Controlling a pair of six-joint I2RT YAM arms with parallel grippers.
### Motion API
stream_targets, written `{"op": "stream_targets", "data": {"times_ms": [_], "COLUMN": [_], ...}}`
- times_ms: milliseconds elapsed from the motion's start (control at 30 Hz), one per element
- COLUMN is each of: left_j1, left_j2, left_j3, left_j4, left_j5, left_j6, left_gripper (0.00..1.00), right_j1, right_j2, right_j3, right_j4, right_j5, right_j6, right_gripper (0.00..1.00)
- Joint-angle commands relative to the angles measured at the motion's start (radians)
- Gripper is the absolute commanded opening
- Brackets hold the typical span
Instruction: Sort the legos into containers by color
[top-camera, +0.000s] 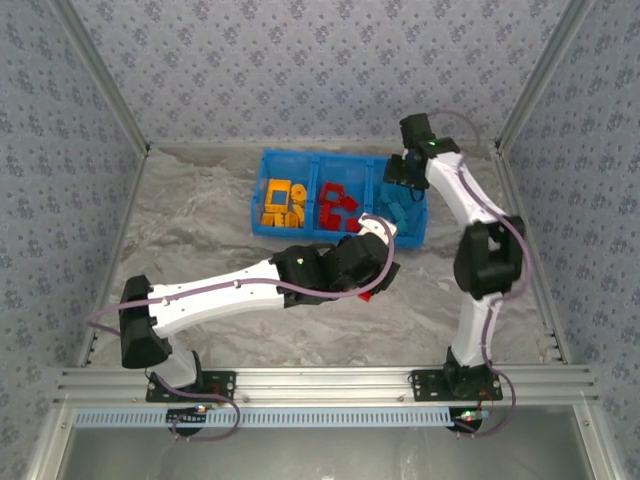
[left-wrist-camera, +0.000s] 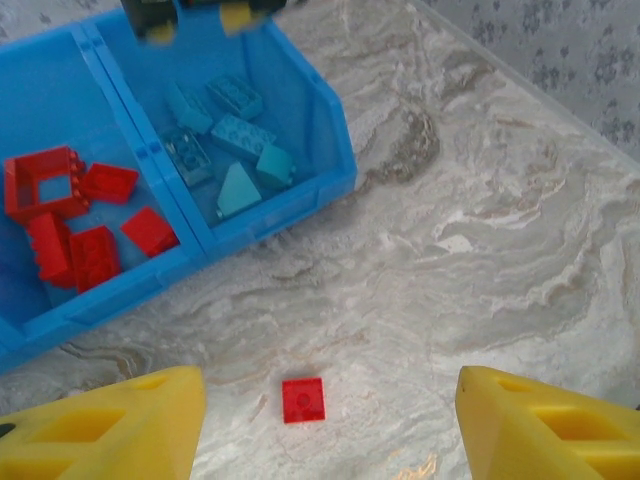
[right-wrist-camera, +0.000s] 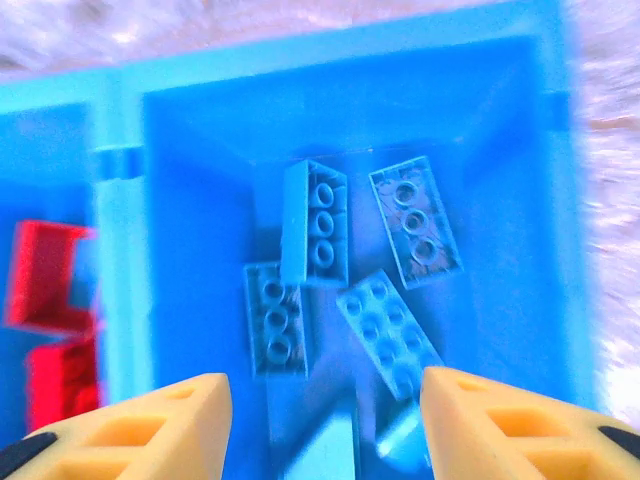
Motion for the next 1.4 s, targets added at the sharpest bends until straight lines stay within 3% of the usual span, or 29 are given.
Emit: {"op": "stream_targets", "data": {"times_ms": [0, 133, 267, 533, 767, 1000, 1200, 1367], "left_j1": [0.033, 0.068, 0.083, 0.134, 0.139, 0.143, 0.151, 0.227], "left_j2": [0.033, 0.120, 0.258, 0.465, 0.532, 0.543, 0.456, 0.280], "left_j3": [-0.055, -0.096, -0.033, 0.054, 0.085, 0.085, 0.058, 0.018], "left_j4": [-0.011, 0.007, -0.033, -0.091, -0.069, -0.061, -0.079, -0.103], "left_j5": [0.093, 0.173, 0.210, 0.252, 0.254, 0.246, 0.192, 0.185], "left_j6": [-0.050, -0.080, -0.075, -0.122, -0.107, -0.103, -0.102, -0.116], "left_gripper": [0.68, 0.68, 0.69, 0.69, 0.63, 0.30, 0.29, 0.30], "right_j1": [0.012, 0.044, 0.108, 0.185, 0.203, 0.204, 0.203, 0.237], "right_j2": [-0.272, -0.617, -0.909, -1.282, -1.342, -1.327, -1.301, -1.233], "right_j3": [-0.170, -0.489, -0.739, -0.946, -0.946, -0.929, -0.914, -0.853], "right_j4": [-0.004, -0.019, -0.115, -0.288, -0.354, -0.337, -0.302, -0.177], "right_j5": [0.076, 0.125, 0.110, -0.059, -0.079, -0.075, -0.085, -0.120], "right_j6": [0.017, 0.088, 0.183, 0.349, 0.385, 0.383, 0.350, 0.246], "right_gripper": [0.54, 0.55, 0.56, 0.62, 0.62, 0.62, 0.62, 0.61]}}
